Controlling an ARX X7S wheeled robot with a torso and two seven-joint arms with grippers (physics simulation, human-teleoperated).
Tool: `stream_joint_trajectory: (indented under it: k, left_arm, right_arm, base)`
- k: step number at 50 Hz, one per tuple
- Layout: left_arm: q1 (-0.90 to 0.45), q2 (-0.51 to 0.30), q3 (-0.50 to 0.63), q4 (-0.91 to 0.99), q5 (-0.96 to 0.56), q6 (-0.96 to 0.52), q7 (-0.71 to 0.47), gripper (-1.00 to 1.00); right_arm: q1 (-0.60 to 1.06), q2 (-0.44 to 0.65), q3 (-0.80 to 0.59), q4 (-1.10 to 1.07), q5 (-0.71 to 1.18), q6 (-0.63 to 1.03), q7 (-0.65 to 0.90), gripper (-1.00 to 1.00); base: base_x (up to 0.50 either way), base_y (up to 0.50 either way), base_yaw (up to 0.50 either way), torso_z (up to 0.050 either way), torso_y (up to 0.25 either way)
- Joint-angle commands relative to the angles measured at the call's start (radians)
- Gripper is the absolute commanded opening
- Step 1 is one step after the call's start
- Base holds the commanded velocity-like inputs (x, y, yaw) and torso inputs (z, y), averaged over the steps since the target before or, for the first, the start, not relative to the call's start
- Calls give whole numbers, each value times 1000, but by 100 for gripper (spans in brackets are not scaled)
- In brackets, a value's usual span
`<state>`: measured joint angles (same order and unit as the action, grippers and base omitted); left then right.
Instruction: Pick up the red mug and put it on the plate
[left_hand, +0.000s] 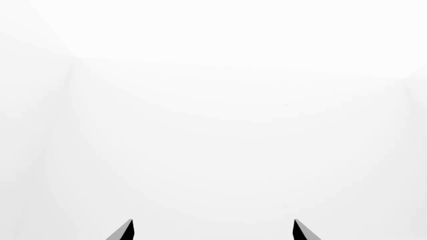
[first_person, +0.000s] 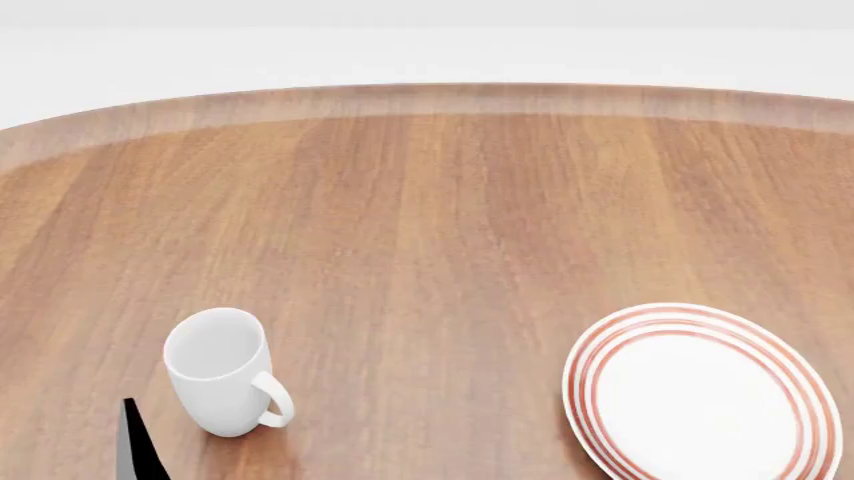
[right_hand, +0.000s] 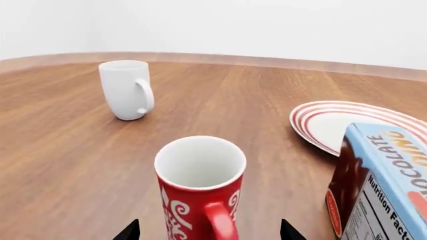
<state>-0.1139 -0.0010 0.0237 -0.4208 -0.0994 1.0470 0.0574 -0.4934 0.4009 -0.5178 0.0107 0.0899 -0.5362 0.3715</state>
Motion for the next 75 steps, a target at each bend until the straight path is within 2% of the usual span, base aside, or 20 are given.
stream_joint_trajectory:
  k: [1,18,75]
  left_arm:
    - [0,0,0,0,-2,0,1,100]
    - [0,0,0,2,-4,0,3,100]
    - [1,0,0,10,-7,0,3,100]
  right_arm:
    - [14,-10,-10,42,16,-17,-8,100]
    - [44,-25,-6,159,60,-90,-26,100]
    - [79,-35,-30,172,75,-66,-24,100]
  base:
    - [0,0,0,0,0]
    - [0,0,0,0,0]
    - [0,0,0,0,0]
